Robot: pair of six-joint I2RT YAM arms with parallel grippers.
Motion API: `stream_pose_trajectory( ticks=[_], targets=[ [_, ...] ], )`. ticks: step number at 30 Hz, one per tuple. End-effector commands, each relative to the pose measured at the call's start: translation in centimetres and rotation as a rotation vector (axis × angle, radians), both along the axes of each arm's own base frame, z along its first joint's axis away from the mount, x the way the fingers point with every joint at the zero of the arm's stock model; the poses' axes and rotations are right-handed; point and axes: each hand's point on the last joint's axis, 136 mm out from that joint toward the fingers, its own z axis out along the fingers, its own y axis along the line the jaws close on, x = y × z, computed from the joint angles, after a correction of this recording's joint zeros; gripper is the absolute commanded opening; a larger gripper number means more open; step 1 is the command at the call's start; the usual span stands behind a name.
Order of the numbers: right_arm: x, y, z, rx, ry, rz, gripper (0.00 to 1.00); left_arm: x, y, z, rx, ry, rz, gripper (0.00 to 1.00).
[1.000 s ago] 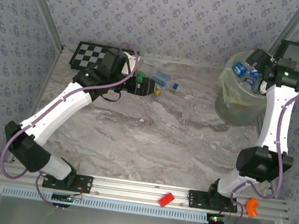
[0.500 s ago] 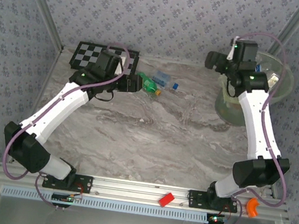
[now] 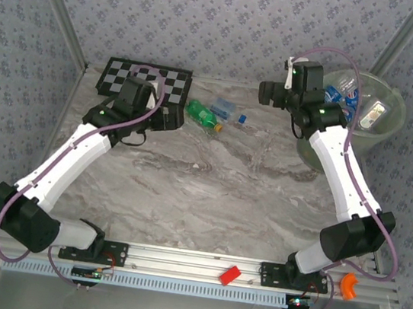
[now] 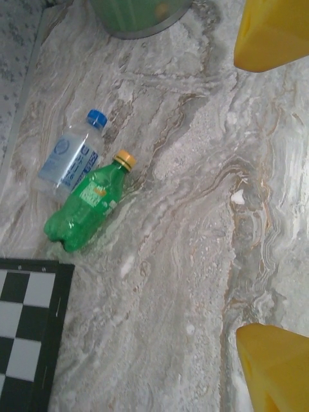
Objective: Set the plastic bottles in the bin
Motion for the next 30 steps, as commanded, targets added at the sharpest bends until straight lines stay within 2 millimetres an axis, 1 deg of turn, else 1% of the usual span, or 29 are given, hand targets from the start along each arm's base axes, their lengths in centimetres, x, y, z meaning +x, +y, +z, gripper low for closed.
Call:
stream_pose_trajectory(
  ticks=[1,4,6,8,10,13,16,19,20,23,26,30],
  targets=[
    [0.0,1.2,-0.4,0.019,0.01,0.056,1.0,0.6,1.3,1.2,-0.018,-0.04,0.053,1.0],
    [0.3,2.9,-1.4,0.06,0.032,0.082,1.0,0.8,2.3,0.4,-0.02,-0.015,0.089,1.0],
    [0.5,4.1,-2.6,0.062,0.059,0.106,1.0,1.1,2.9,-0.3,-0.029,0.003,0.114,1.0],
    [0.9,5.6,-4.4,0.061,0.101,0.125,1.0,1.3,3.4,-1.1,-0.051,0.034,0.123,1.0],
    [1.5,6.4,-6.3,0.066,0.142,0.103,1.0,1.5,3.8,-1.7,-0.088,0.067,0.128,1.0],
    [2.5,8.0,-9.4,0.074,0.209,0.096,1.0,1.7,5.2,-2.2,-0.106,0.096,0.182,1.0],
    [3.3,10.1,-11.8,0.092,0.228,0.131,0.99,1.6,6.7,-2.7,-0.118,0.119,0.246,1.0],
    [3.6,13.0,-13.5,0.121,0.26,0.255,0.99,1.5,7.9,-3.0,-0.196,0.146,0.293,1.0],
    [3.8,13.7,-14.4,0.118,0.28,0.27,0.96,1.4,8.3,-3.1,-0.21,0.152,0.308,1.0],
    [4.3,15.3,-17.0,0.092,0.364,0.31,0.89,0.9,9.1,-3.0,-0.221,0.153,0.332,1.0],
    [4.2,17.1,-19.5,0.039,0.436,0.378,0.82,0.5,9.5,-2.5,-0.223,0.138,0.343,1.0],
    [4.2,18.7,-22.1,-0.052,0.469,0.422,0.8,0.4,8.6,-1.6,-0.288,0.119,0.311,1.0]
  ],
)
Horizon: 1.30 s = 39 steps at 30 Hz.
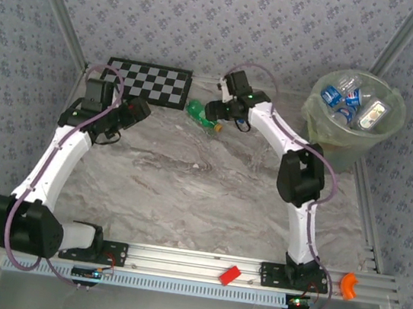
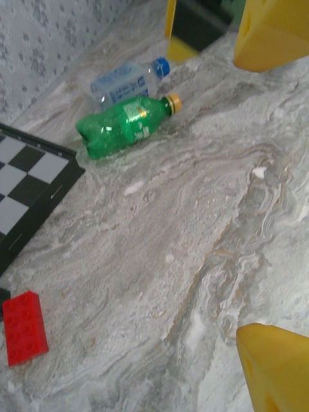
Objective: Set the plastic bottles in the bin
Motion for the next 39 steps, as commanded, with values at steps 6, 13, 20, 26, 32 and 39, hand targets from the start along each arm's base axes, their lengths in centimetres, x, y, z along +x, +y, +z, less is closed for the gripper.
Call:
stream_pose_trajectory(
  ticks=[6,13,20,26,32,39],
  targets=[
    [-0.5,1.6,-4.8,-0.116,0.07,0.096,0.76,-0.7,-0.4,1.8,-0.049,-0.037,-0.005,1.0],
    [0.6,1.6,-6.0,-0.153,0.033,0.098,0.77,-0.6,-1.1,1.6,-0.089,-0.037,-0.025,1.0],
    [1.0,2.1,-7.4,-0.165,0.015,0.143,0.77,-0.4,-1.4,1.7,-0.101,-0.023,-0.04,1.0],
    [1.6,2.7,-8.5,-0.141,0.007,0.171,0.76,-0.5,-1.6,2.0,-0.109,-0.026,-0.047,1.0],
    [1.7,3.1,-9.2,-0.153,0.004,0.195,0.68,-0.8,-1.2,2.6,-0.088,-0.05,-0.037,1.0],
    [1.3,3.3,-9.9,-0.173,0.006,0.232,0.59,-1.0,-1.1,2.3,-0.085,-0.042,-0.037,1.0]
  ],
)
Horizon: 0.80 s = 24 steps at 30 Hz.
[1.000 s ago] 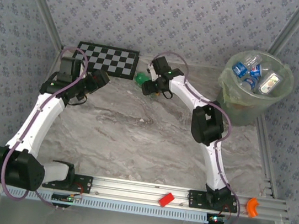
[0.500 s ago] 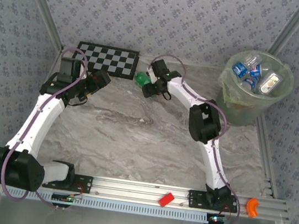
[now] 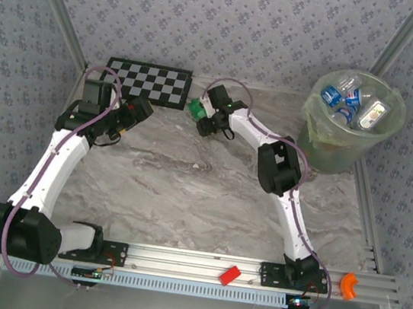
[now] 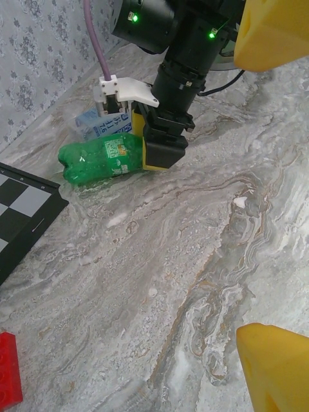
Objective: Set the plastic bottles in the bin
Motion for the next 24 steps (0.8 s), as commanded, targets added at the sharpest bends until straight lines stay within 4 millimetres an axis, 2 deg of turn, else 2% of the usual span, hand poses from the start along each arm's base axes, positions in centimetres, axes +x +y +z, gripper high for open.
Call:
stream_pose_trajectory(
  ticks=[1,4,11,17,21,24],
  targets=[
    [-0.2,0.7,-0.2,-0.002,-0.004,0.049,0.57,-0.3,0.3,1.4,-0.002,-0.033,0.007,1.0],
    [-0.7,1.0,0.2,-0.004,-0.008,0.068,0.51,-0.2,0.3,1.5,-0.001,-0.031,0.007,1.0],
    [-1.9,2.7,3.8,0.021,-0.101,0.108,0.37,-0.3,0.2,1.6,0.004,-0.043,-0.001,1.0],
    [-3.8,2.9,8.6,0.057,-0.18,0.097,0.34,0.2,0.0,2.3,0.01,-0.08,-0.023,1.0],
    [-5.0,2.1,12.4,0.103,-0.223,0.055,0.34,0.8,-0.3,4.5,0.037,-0.153,-0.057,1.0],
    [-6.0,0.8,15.0,0.121,-0.249,0.022,0.34,1.5,-0.9,6.5,0.074,-0.215,-0.095,1.0]
  ],
)
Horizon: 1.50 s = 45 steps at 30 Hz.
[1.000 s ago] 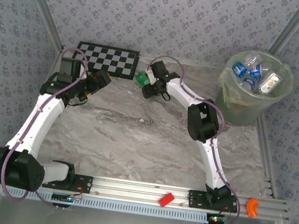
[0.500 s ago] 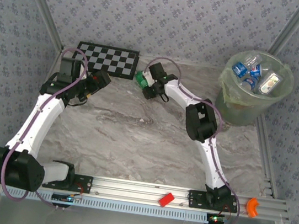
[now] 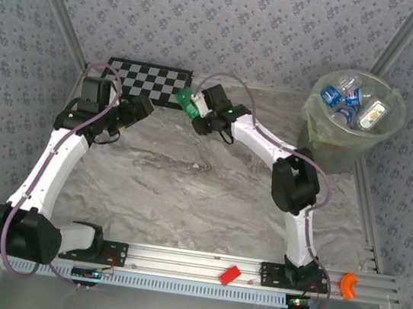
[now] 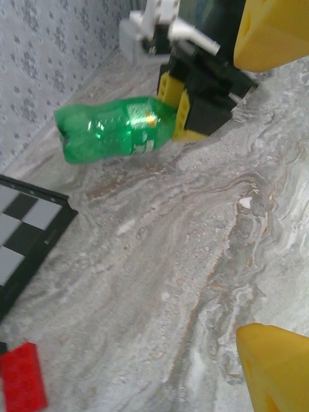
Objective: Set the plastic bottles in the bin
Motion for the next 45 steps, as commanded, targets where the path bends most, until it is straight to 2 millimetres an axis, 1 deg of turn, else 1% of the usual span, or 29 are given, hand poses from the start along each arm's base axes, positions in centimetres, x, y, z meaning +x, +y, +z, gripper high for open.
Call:
stream_pose_trajectory(
  ticks=[1,4,8,11,12,16,19,21,23,24,27,30,31,34,38,42,44,45],
  targets=[
    [-0.6,-1.8,4.7,0.057,-0.058,-0.075,0.34,1.1,-0.9,4.8,0.052,-0.152,-0.064,1.0],
    [-1.5,-3.7,7.5,0.089,-0.075,-0.114,0.33,1.5,-2.3,6.5,0.077,-0.178,-0.112,1.0],
    [-2.1,-7.6,11.2,0.132,-0.115,-0.198,0.33,1.8,-5.1,8.8,0.109,-0.249,-0.199,1.0],
    [-2.4,-11.4,13.8,0.176,-0.131,-0.297,0.33,1.9,-6.7,9.7,0.103,-0.281,-0.241,1.0],
    [-2.5,-13.1,14.8,0.2,-0.137,-0.341,0.33,1.9,-7.1,9.9,0.093,-0.287,-0.253,1.0],
    [-2.9,-18.8,18.2,0.273,-0.175,-0.495,0.33,2.0,-8.4,10.4,0.074,-0.3,-0.28,1.0],
    [-4.0,-23.4,20.0,0.334,-0.181,-0.629,0.33,1.9,-9.3,10.5,0.068,-0.307,-0.304,1.0],
    [-4.6,-26.5,20.8,0.393,-0.185,-0.735,0.32,1.8,-9.8,10.7,0.06,-0.313,-0.318,1.0],
    [-5.2,-29.3,21.5,0.448,-0.195,-0.828,0.32,1.7,-10.2,10.9,0.054,-0.32,-0.33,1.0],
    [-5.6,-30.7,21.6,0.469,-0.201,-0.878,0.32,1.6,-10.4,11.1,0.052,-0.326,-0.334,1.0],
    [-6.3,-33.9,21.7,0.529,-0.198,-0.997,0.32,1.3,-10.7,11.3,0.047,-0.333,-0.347,1.0],
    [-6.9,-36.5,21.4,0.569,-0.181,-1.112,0.31,0.9,-11.0,11.4,0.049,-0.337,-0.36,1.0],
    [-7.1,-37.1,21.2,0.583,-0.175,-1.137,0.31,0.8,-11.0,11.5,0.051,-0.34,-0.363,1.0],
    [-7.2,-38.4,20.7,0.604,-0.156,-1.189,0.31,0.3,-11.1,11.4,0.054,-0.342,-0.372,1.0],
    [-7.4,-39.9,19.3,0.587,-0.11,-1.256,0.31,-0.1,-11.1,11.1,0.057,-0.337,-0.375,1.0],
    [-7.1,-40.8,18.5,0.586,-0.087,-1.28,0.32,-0.3,-10.9,11.2,0.059,-0.337,-0.372,1.0],
    [-6.9,-41.2,18.3,0.584,-0.084,-1.291,0.34,-0.4,-10.8,11.2,0.059,-0.337,-0.37,1.0],
    [-6.7,-41.3,18.3,0.586,-0.081,-1.292,0.39,-0.4,-10.8,11.2,0.058,-0.338,-0.369,1.0]
  ],
)
